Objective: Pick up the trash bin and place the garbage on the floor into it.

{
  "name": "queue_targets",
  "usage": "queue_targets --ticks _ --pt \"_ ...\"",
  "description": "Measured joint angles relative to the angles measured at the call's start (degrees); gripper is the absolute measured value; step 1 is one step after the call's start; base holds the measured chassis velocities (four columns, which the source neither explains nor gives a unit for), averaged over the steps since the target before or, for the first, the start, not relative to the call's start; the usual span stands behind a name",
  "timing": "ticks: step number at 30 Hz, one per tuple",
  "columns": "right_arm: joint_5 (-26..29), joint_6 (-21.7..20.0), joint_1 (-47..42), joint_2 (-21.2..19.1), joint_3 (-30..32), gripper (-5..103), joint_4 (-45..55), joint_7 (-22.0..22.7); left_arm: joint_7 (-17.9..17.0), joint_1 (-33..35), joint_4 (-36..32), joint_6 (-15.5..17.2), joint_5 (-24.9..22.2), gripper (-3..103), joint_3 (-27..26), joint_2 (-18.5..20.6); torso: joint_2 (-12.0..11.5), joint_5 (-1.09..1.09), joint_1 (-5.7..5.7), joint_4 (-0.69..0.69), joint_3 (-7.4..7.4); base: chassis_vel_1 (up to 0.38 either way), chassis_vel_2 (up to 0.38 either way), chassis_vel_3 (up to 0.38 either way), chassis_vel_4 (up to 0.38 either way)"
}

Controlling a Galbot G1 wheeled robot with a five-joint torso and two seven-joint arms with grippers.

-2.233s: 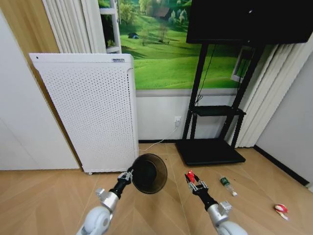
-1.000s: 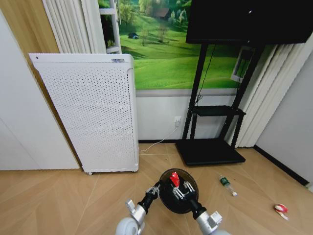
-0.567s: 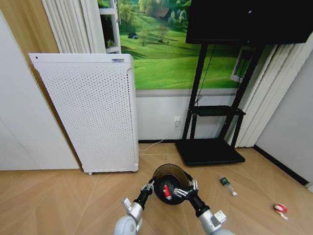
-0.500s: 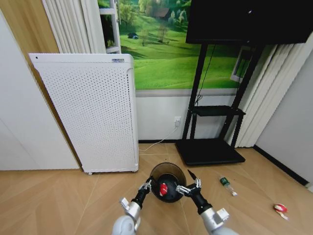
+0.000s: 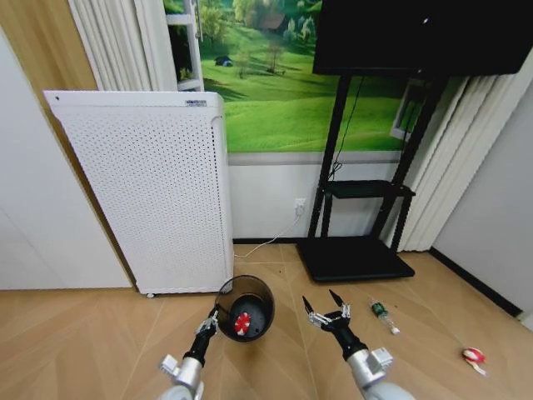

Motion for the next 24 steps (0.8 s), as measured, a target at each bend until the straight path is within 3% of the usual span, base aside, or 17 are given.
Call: queue_targets --ticks 15,24 --pt "-0.14 -0.56 1.59 -0.57 -0.87 100 -1.47 0.97 0.92 -0.18 -0.05 -0.08 -0.91 7 -2.67 -0.28 -0.01 0.05 0.01 0.01 0.0 -0.249 -0.236 0.23 0.251" --pt "-0.97 -1.24 3.98 -1.36 -1.83 100 -3.92 2.07 0.42 -0.69 -0.3 0.16 -1.17 7 -2.81 -0.07 -0.01 0.01 0.01 0.03 0.0 -0.045 -0.048 0.034 0.038"
